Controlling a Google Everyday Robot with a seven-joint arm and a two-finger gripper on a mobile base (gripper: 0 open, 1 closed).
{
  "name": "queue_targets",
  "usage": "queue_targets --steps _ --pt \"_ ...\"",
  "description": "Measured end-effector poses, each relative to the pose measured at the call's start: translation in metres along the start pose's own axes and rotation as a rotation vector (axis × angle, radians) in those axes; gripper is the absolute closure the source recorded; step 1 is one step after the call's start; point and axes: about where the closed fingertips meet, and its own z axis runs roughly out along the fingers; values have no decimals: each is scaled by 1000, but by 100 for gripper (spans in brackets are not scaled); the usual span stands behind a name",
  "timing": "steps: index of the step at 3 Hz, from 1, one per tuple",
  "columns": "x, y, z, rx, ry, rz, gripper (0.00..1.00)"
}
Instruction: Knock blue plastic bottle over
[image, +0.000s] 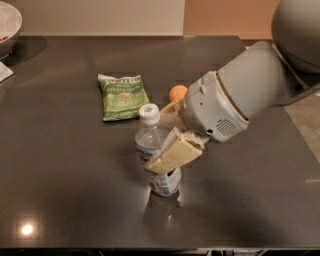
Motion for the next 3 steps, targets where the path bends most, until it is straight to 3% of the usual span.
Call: queue_targets --steps 1,2,3 --pt "3 -26 -12 6 138 -28 100" --pt "10 -48 -14 -9 289 -85 100" --pt "21 -64 -10 -63 433 -157 100"
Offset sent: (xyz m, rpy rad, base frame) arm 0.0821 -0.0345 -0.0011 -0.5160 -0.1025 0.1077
